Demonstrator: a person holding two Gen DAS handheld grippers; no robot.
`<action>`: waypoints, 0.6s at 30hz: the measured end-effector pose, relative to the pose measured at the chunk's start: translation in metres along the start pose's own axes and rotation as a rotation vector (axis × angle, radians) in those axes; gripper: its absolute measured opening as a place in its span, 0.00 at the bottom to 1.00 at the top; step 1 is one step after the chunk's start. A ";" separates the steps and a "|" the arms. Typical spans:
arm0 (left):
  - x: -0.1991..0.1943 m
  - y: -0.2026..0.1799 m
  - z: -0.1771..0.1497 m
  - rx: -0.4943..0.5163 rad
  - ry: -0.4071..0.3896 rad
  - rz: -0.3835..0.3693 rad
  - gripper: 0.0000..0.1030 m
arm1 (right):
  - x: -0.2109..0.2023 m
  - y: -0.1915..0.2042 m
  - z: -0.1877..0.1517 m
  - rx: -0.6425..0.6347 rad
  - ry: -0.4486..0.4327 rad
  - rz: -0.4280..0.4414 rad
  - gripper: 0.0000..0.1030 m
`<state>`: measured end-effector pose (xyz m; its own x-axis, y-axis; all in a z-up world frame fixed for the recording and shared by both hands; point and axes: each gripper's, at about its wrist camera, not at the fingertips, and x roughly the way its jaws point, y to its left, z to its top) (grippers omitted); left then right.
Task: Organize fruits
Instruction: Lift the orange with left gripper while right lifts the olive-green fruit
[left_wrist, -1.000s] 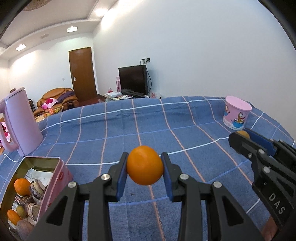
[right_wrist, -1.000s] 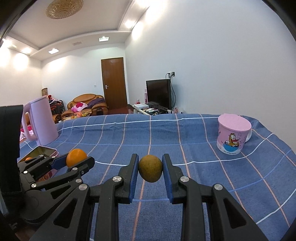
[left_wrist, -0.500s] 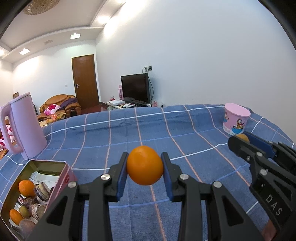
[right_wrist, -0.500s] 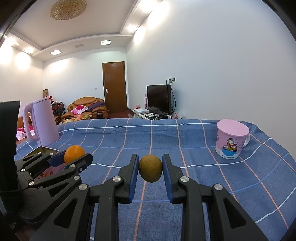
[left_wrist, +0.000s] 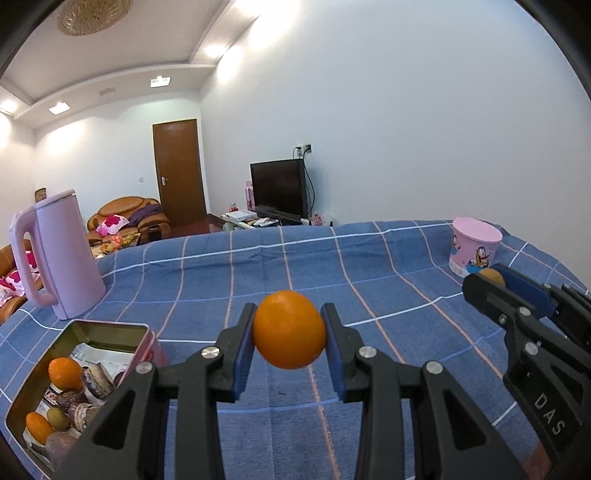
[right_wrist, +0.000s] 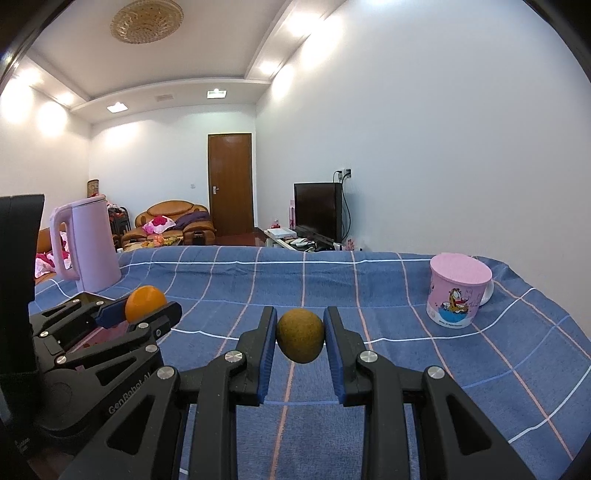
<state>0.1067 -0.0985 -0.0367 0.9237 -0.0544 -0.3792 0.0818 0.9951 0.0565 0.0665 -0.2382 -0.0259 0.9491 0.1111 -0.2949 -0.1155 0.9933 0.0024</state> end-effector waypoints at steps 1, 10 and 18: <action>0.000 0.000 0.000 0.001 -0.002 0.001 0.35 | -0.001 0.000 0.000 0.000 -0.002 0.000 0.27; -0.001 0.000 -0.001 -0.003 -0.002 0.010 0.35 | -0.003 0.002 0.000 -0.003 -0.013 -0.010 0.27; -0.004 0.004 -0.003 -0.004 0.000 0.022 0.35 | -0.004 0.004 0.000 -0.005 -0.013 -0.013 0.27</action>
<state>0.1025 -0.0943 -0.0380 0.9252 -0.0325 -0.3781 0.0599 0.9963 0.0610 0.0618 -0.2348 -0.0247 0.9542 0.0989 -0.2823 -0.1049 0.9945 -0.0060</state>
